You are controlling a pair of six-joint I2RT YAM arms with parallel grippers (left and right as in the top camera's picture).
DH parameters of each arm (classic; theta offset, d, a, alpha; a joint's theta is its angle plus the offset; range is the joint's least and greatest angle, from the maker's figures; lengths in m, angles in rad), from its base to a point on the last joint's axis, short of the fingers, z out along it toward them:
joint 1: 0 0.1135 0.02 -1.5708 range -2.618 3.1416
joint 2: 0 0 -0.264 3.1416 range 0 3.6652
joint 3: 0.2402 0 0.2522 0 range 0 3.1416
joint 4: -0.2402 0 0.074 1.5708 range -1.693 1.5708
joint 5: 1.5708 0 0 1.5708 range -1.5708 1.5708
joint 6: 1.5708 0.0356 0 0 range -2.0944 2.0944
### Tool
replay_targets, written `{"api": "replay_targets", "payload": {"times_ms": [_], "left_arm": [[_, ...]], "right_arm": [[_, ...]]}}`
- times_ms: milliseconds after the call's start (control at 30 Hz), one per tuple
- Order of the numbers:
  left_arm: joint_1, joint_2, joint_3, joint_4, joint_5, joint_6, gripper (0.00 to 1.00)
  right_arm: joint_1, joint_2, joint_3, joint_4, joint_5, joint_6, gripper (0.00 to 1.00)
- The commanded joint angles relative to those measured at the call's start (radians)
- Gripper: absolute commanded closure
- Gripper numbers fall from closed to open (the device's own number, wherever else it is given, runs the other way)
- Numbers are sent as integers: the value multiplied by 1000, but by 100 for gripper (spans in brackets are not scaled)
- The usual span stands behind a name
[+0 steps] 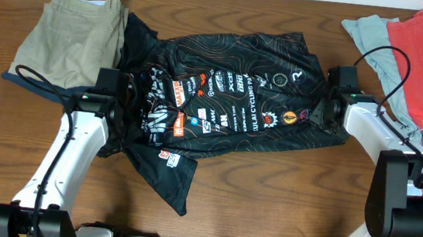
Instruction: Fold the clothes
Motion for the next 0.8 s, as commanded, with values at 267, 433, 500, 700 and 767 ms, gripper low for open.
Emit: {"api": "replay_targets", "payload": {"times_ms": [267,433,500,700,767], "left_arm": [[5,-10,14,-1,-23,14,94],[5,-10,14,0,-23,14,94],[5,-10,14,0,-23,14,94],[5,-10,14,0,-23,14,93],[5,-10,14,2,-23,14,93]], "right_arm": [[-10,9,-5,14,18,6,75],[-10,9,-6,18,18,6,62],[-10,9,-10,20,18,6,63],[-10,9,-34,55,18,7,66],[-10,9,-38,63,18,6,70]]}}
